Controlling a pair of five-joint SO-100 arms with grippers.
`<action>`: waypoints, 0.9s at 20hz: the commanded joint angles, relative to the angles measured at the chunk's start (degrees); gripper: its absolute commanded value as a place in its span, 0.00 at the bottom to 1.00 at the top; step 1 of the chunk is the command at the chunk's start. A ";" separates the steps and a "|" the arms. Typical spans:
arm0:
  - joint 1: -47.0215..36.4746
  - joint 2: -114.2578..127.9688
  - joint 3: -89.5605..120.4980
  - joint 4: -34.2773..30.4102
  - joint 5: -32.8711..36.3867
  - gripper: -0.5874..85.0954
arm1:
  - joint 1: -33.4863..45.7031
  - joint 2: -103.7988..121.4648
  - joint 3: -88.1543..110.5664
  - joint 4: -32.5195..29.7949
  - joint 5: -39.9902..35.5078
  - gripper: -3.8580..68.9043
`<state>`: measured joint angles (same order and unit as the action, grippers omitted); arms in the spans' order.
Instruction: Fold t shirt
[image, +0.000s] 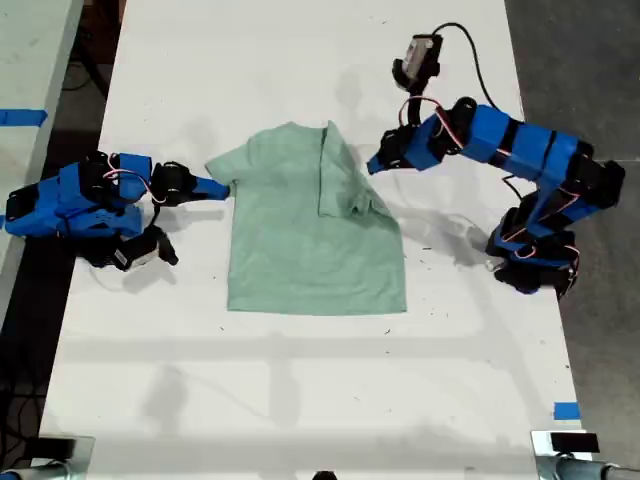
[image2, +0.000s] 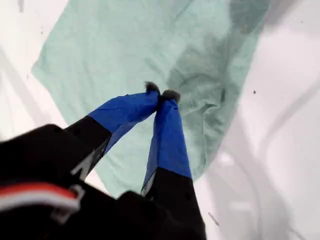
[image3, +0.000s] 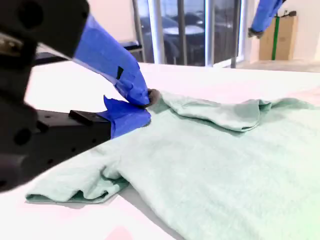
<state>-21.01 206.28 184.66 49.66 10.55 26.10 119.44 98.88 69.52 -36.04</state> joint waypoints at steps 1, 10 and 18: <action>-0.79 0.26 0.53 0.09 -0.44 0.01 | -4.04 32.61 29.36 -11.43 0.09 0.08; -1.05 0.26 0.53 0.00 -0.44 0.02 | -8.79 81.39 79.37 -4.75 17.84 0.07; -1.23 0.26 0.53 -0.18 -0.44 0.02 | -6.42 81.47 79.28 0.79 24.43 0.07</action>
<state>-21.18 206.28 184.66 49.66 10.55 18.90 200.13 175.08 69.79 -12.83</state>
